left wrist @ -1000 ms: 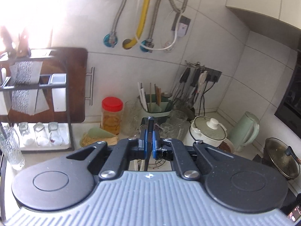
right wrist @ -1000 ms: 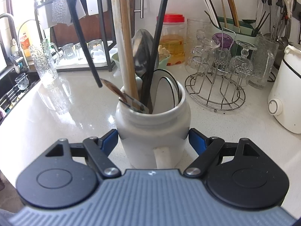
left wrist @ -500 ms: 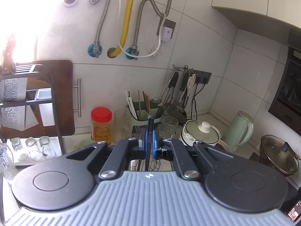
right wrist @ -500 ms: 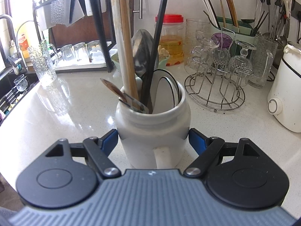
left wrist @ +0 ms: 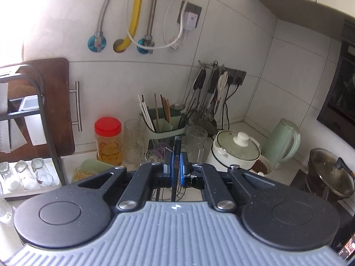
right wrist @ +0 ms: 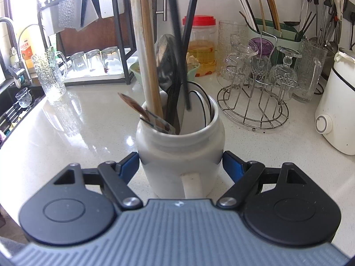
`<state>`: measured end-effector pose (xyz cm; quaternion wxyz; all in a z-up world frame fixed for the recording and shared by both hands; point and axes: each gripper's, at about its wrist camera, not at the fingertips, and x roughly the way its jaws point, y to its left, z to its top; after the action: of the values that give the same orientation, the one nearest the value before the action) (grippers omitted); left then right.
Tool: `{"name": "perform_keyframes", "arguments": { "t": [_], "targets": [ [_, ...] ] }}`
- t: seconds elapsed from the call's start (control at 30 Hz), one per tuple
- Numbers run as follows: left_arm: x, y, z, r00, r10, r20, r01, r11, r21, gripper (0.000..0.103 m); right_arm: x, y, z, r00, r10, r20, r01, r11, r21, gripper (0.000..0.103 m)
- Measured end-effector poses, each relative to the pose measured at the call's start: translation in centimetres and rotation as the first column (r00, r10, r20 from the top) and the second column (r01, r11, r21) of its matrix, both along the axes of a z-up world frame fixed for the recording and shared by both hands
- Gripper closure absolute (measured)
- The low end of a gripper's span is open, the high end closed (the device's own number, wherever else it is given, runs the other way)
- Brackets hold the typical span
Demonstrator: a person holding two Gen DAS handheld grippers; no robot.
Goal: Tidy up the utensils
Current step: 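Open the left tool to release the black chopstick into the mug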
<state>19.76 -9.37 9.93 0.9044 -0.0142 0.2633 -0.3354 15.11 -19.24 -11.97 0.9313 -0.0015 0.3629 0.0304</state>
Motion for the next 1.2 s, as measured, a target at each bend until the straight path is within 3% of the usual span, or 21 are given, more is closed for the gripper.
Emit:
{"name": "perform_keyframes", "arguments": {
  "t": [0.93, 1.2],
  "targets": [
    [2.7, -4.8, -8.5, 0.986, -0.048, -0.162, 0.074, 0.985, 0.157, 0.097, 0.4, -0.3, 0.0, 1.0, 0.031, 0.003, -0.031, 1.0, 0.005, 0.019],
    [3.5, -5.5, -11.5, 0.958, -0.036, -0.283, 0.09, 0.979, 0.181, 0.1, 0.4, -0.3, 0.0, 1.0, 0.03, 0.004, -0.03, 1.0, 0.005, 0.019]
  ]
}}
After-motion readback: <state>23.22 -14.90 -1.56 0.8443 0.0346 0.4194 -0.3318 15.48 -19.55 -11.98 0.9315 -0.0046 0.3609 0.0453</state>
